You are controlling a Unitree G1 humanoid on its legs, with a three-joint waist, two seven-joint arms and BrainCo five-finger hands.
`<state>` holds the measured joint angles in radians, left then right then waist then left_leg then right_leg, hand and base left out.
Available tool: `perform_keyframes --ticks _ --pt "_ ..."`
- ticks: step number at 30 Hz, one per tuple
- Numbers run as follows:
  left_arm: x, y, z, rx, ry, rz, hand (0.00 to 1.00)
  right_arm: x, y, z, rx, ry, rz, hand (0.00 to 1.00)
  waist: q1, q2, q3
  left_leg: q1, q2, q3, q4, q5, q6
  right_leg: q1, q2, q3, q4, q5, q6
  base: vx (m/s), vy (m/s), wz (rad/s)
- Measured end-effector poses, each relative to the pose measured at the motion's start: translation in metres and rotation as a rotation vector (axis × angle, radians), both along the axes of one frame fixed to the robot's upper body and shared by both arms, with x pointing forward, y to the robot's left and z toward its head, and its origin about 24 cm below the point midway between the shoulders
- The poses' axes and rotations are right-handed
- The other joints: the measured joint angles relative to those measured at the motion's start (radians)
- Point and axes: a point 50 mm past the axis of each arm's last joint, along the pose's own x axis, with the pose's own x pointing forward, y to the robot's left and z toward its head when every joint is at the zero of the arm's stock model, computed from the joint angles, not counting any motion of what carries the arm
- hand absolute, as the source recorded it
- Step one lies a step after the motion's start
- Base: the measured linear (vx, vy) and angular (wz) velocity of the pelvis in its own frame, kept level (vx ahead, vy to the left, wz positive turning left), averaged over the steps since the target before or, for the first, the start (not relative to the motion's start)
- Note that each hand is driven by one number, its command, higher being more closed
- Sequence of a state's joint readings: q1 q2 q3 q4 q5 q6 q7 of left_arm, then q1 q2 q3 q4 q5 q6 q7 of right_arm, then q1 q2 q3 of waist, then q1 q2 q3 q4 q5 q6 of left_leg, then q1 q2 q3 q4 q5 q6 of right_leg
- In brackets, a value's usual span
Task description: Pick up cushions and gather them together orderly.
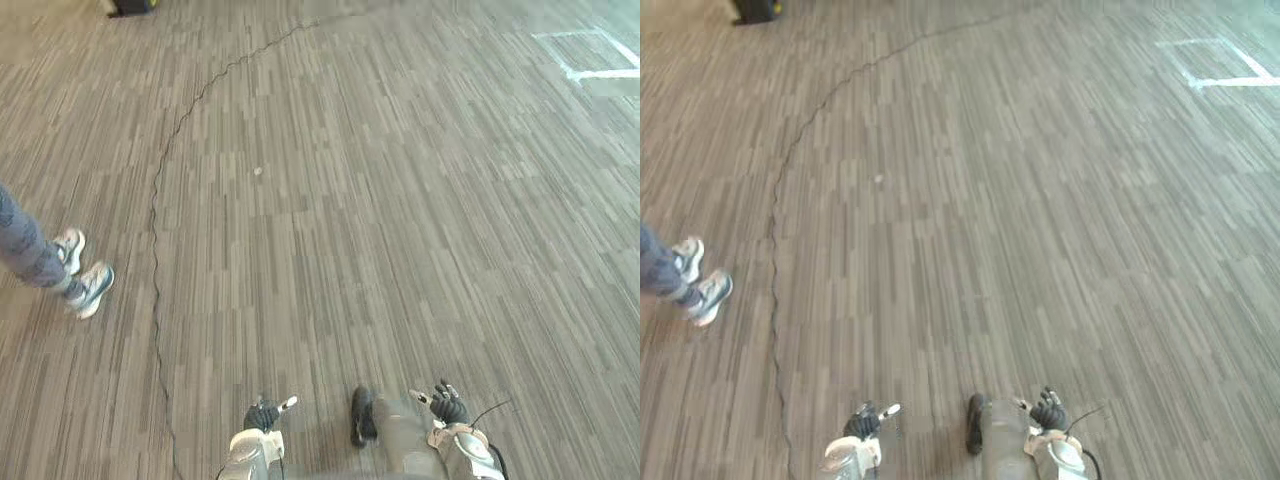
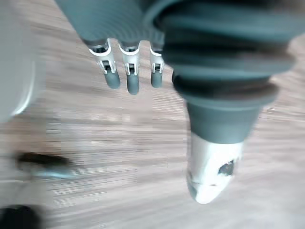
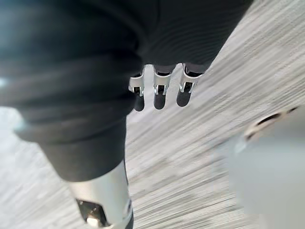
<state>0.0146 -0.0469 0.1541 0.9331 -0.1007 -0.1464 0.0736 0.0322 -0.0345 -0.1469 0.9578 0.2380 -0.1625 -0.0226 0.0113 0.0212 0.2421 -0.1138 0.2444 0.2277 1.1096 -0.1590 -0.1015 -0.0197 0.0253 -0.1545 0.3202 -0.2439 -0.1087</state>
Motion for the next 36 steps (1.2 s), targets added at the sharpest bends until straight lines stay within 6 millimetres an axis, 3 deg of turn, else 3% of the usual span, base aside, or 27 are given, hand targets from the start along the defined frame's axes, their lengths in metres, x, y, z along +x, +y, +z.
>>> perform_keyframes --ticks 3,5,6,7,8,10,11,12,13,14,16,18,19,20,22,23,24,25,27,28,29,30,31,32,34,35,36 --pt "0.005 0.002 0.004 0.018 -0.034 -0.019 0.0 0.0 0.008 -0.001 0.018 0.006 0.016 0.0 0.024 -0.013 -0.013 -0.138 -0.003 0.09 -0.207 -0.068 0.037 0.128 -0.018 0.048 -0.1 -0.009 0.029 0.61 0.028 -0.56" --pt "0.007 0.003 0.006 0.026 -0.048 -0.028 0.0 -0.002 0.011 -0.003 0.028 0.02 0.014 0.0 0.033 -0.015 -0.014 -0.18 -0.078 0.088 -0.623 -0.042 0.033 0.237 -0.061 0.09 -0.185 -0.029 0.066 0.75 0.166 -0.69" --pt "0.006 0.002 0.006 0.03 -0.049 -0.042 0.0 -0.005 0.011 -0.005 0.025 0.036 0.019 0.0 0.048 -0.002 -0.021 -0.204 -0.104 0.034 -0.807 0.071 0.004 0.28 -0.072 0.124 -0.228 -0.035 0.077 0.87 0.294 -0.98" --pt "0.006 0.002 0.005 0.045 -0.041 -0.066 0.0 -0.01 0.012 -0.009 0.017 0.074 0.046 0.0 0.058 -0.008 -0.038 -0.211 -0.142 -0.015 -0.806 0.181 0.046 0.304 -0.086 0.171 -0.253 -0.032 0.081 0.73 0.301 -0.8" --pt "0.005 0.006 0.005 0.057 -0.035 -0.069 0.0 -0.01 0.016 -0.01 0.025 0.08 0.056 0.0 0.055 -0.019 -0.047 -0.212 -0.156 -0.013 -0.81 0.173 0.052 0.303 -0.102 0.171 -0.249 -0.026 0.087 0.76 0.325 -0.4" --pt "0.006 0.015 0.005 0.088 -0.024 -0.088 0.0 -0.01 0.023 -0.011 0.044 0.082 0.065 0.0 0.036 -0.07 -0.062 -0.202 -0.183 0.02 -0.771 0.135 0.11 0.24 -0.154 0.221 -0.114 0.02 0.152 0.71 0.309 -0.09" --pt "0.004 0.02 0.003 0.101 -0.007 -0.09 0.0 -0.015 0.024 -0.012 0.049 0.092 0.056 0.0 0.037 -0.1 -0.069 -0.14 -0.211 0.03 -0.763 0.097 0.131 0.182 -0.173 0.245 0.086 0.06 0.202 0.66 0.263 -0.29" --pt "0.003 0.021 0.002 0.103 -0.001 -0.091 0.0 -0.016 0.024 -0.012 0.048 0.091 0.055 0.0 0.037 -0.104 -0.069 -0.117 -0.215 0.036 -0.764 0.083 0.137 0.154 -0.176 0.247 0.161 0.08 0.222 0.78 0.267 -0.53" --pt "-0.002 0.022 -0.001 0.105 0.025 -0.101 0.0 -0.014 0.021 -0.011 0.04 0.082 0.056 0.0 0.034 -0.101 -0.064 -0.017 -0.217 0.051 -0.796 0.018 0.142 0.041 -0.185 0.244 0.454 0.191 0.302 0.6 0.172 -0.54" --pt "-0.007 0.023 -0.005 0.105 0.059 -0.106 0.0 -0.01 0.019 -0.009 0.03 0.055 0.06 0.0 0.02 -0.096 -0.057 0.088 -0.224 0.059 -0.843 -0.017 0.129 -0.045 -0.209 0.192 0.664 0.153 0.262 0.58 0.155 -0.53" --pt "-0.011 0.021 -0.008 0.102 0.089 -0.118 0.0 -0.007 0.016 -0.005 0.02 0.031 0.064 0.0 -0.003 -0.081 -0.049 0.195 -0.22 0.071 -0.902 -0.02 0.133 -0.11 -0.228 0.1 0.748 0.084 0.198 0.5 0.112 -0.4" --pt "-0.011 0.017 -0.008 0.094 0.093 -0.131 0.0 0.001 0.012 0.001 0.009 -0.027 0.052 0.0 -0.02 -0.056 -0.042 0.346 -0.188 0.108 -1.001 -0.037 0.123 -0.239 -0.225 -0.074 0.681 -0.009 0.145 0.54 0.063 -0.51" --pt "-0.007 0.017 -0.008 0.101 0.089 -0.15 0.0 0.003 0.011 0.002 0.007 -0.036 0.044 0.0 -0.029 -0.063 -0.041 0.388 -0.182 0.138 -1.031 -0.041 0.116 -0.297 -0.22 -0.158 0.491 -0.02 0.133 0.39 0.004 -0.22" --pt "-0.005 0.016 -0.007 0.103 0.087 -0.162 0.0 0.003 0.01 0.002 0.006 -0.035 0.039 0.0 -0.033 -0.065 -0.04 0.399 -0.183 0.148 -1.042 -0.042 0.115 -0.316 -0.219 -0.188 0.401 -0.004 0.132 0.47 -0.043 -0.05" --pt "0.0 0.007 -0.006 0.1 0.071 -0.221 0.0 -0.002 0.0 0.0 -0.013 -0.008 0.02 0.0 -0.059 -0.064 -0.039 0.475 -0.2 0.177 -1.111 -0.076 0.059 -0.376 -0.211 -0.306 -0.023 0.171 0.104 0.53 -0.105 0.16" --pt "-0.002 0.006 -0.007 0.098 0.077 -0.223 0.0 -0.003 -0.001 0.0 -0.013 -0.006 0.016 0.0 -0.059 -0.066 -0.04 0.495 -0.207 0.176 -1.117 -0.084 0.047 -0.38 -0.209 -0.318 -0.057 0.195 0.092 0.75 -0.151 -0.14" --pt "-0.014 0.002 -0.012 0.075 0.111 -0.207 0.0 -0.005 -0.004 -0.001 -0.019 0.0 0.008 0.0 -0.066 -0.056 -0.045 0.554 -0.206 0.18 -1.113 -0.093 0.032 -0.381 -0.195 -0.314 -0.005 0.314 -0.027 0.78 -0.192 -0.66" --pt "-0.023 -0.001 -0.015 0.044 0.131 -0.158 0.0 -0.001 -0.007 0.002 -0.027 -0.021 0.009 0.0 -0.064 -0.018 -0.049 0.566 -0.166 0.2 -1.048 -0.077 0.004 -0.392 -0.182 -0.327 0.099 0.257 -0.064 0.65 -0.19 -0.75" --pt "-0.024 -0.003 -0.016 0.031 0.133 -0.138 0.0 0.002 -0.011 0.005 -0.04 -0.036 0.014 0.0 -0.065 0.006 -0.046 0.529 -0.111 0.193 -0.88 -0.048 -0.034 -0.376 -0.151 -0.321 0.152 0.18 -0.065 0.58 -0.243 -0.62" --pt "-0.021 -0.002 -0.014 0.02 0.118 -0.106 0.0 0.002 -0.011 0.005 -0.046 -0.031 0.026 0.0 -0.061 0.016 -0.043 0.441 -0.048 0.153 -0.609 0.046 -0.038 -0.335 -0.103 -0.293 0.158 0.127 -0.067 0.77 -0.287 -1.04" --pt "-0.022 0.0 -0.013 0.016 0.108 -0.079 0.0 0.004 -0.009 0.006 -0.048 -0.035 0.043 0.0 -0.052 0.029 -0.041 0.323 -0.003 0.071 -0.335 0.212 -0.059 -0.278 -0.047 -0.242 0.13 0.097 -0.073 0.77 -0.23 -1.21" --pt "-0.02 0.001 -0.012 0.015 0.101 -0.069 0.0 0.005 -0.009 0.006 -0.048 -0.038 0.045 0.0 -0.046 0.034 -0.036 0.286 0.005 0.048 -0.243 0.199 -0.064 -0.252 -0.027 -0.218 0.117 0.09 -0.077 0.63 -0.074 -1.55" --pt "-0.016 0.003 -0.01 0.016 0.077 -0.05 0.0 0.007 -0.004 0.006 -0.045 -0.035 0.072 0.0 -0.032 0.028 -0.023 0.192 0.011 0.018 -0.051 0.121 -0.072 -0.167 0.025 -0.153 0.08 0.067 -0.091 0.62 -0.032 -1.58" --pt "-0.011 0.007 -0.007 0.026 0.052 -0.04 0.0 0.008 0.005 0.005 -0.037 -0.034 0.113 0.0 -0.019 0.011 -0.014 0.107 0.002 0.0 0.009 0.045 -0.036 -0.062 0.057 -0.093 0.016 0.049 -0.103 0.61 -0.024 -1.53" --pt "-0.006 0.014 -0.001 0.039 0.012 -0.02 0.0 0.004 0.016 0.002 -0.014 -0.014 0.143 0.0 0.004 -0.022 -0.015 0.008 -0.008 0.033 -0.084 -0.031 0.018 0.048 0.069 0.006 -0.064 0.04 -0.085 0.59 0.022 -1.44" --pt "-0.005 0.017 0.0 0.048 -0.005 -0.008 0.0 0.002 0.019 -0.001 -0.008 0.003 0.153 0.0 0.019 -0.038 -0.029 -0.064 -0.031 0.047 -0.254 -0.065 0.036 0.098 0.064 0.078 -0.099 0.029 -0.054 0.6 0.063 -1.52" --pt "-0.004 0.016 0.001 0.046 -0.012 -0.004 0.0 0.002 0.022 -0.001 -0.001 0.004 0.154 0.0 0.023 -0.035 -0.029 -0.092 -0.039 0.039 -0.337 -0.066 0.036 0.128 0.063 0.105 -0.116 0.016 -0.039 0.62 0.131 -1.41"
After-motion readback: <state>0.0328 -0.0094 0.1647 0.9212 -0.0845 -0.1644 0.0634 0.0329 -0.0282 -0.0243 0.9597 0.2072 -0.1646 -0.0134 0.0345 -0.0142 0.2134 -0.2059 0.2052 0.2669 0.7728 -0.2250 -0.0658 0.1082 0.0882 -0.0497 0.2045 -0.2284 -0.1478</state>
